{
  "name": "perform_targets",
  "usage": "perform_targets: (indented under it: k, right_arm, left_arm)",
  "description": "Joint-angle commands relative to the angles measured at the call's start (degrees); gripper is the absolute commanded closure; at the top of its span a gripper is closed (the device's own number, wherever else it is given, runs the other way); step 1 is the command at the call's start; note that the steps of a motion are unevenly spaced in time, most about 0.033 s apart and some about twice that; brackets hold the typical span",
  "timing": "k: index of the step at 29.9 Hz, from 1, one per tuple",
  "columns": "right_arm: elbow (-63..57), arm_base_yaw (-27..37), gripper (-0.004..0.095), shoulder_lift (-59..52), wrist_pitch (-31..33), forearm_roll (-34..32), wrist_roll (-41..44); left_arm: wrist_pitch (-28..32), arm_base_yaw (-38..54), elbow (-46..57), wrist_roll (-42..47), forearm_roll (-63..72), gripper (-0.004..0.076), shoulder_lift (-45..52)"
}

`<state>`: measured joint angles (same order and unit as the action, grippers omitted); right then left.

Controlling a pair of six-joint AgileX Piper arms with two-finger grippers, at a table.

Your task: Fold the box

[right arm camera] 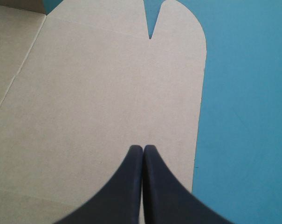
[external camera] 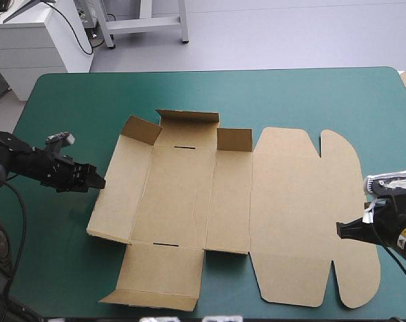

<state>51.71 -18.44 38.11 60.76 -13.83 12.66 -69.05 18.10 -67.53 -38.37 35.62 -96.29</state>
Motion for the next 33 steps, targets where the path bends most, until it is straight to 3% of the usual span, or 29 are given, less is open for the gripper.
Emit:
perform_targets:
  k: [1, 16, 18, 23, 24, 30, 33]
  right_arm:
    - [1.3, 0.3, 0.0923, 0.0, -2.3, -1.9, 0.3]
    - [1.3, 0.3, 0.0923, 0.0, -2.2, -1.8, 0.9]
    - [1.3, 0.3, 0.0923, 0.0, -2.1, -1.8, 0.9]
    - [1.3, 0.3, 0.0923, 0.0, -0.6, -1.5, 0.9]
    - [1.3, 0.3, 0.0923, 0.0, -0.5, -1.4, 0.9]
    - [1.3, 0.3, 0.0923, 0.0, 0.3, -1.3, 0.9]
    - [1.3, 0.3, 0.0923, 0.0, 0.8, -1.3, 0.9]
  left_arm:
    - [-4.8, -3.1, -0.2, 1.4, 2.5, 0.0195, 1.9]
    - [-5.2, -16.5, 3.4, 9.0, 1.2, 0.0211, 1.8]
    - [-5.2, -16.5, 3.4, 9.9, 1.2, 0.0282, 1.8]
    - [-5.2, -16.5, 3.4, 10.7, 1.1, 0.0682, 1.8]
    - [-5.2, -16.5, 3.4, 10.7, 1.2, 0.0728, 1.8]
    - [-4.4, -16.5, 2.7, 13.1, 0.4, 0.0731, 2.0]
    - [-5.3, -17.2, 0.2, 15.3, -10.4, 0.0731, 2.0]
